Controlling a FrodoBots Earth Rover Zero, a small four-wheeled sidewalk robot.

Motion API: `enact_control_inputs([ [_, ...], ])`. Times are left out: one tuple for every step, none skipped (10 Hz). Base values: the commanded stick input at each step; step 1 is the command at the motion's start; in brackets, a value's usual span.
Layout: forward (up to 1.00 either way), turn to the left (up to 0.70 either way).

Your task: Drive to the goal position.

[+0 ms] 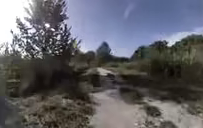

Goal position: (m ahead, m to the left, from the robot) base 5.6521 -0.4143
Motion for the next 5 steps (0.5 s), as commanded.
enact_control_inputs([
  [0.85,0.0],
  [0.85,0.0],
  [0.85,0.0],
  [0.85,0.0],
  [0.85,0.0],
])
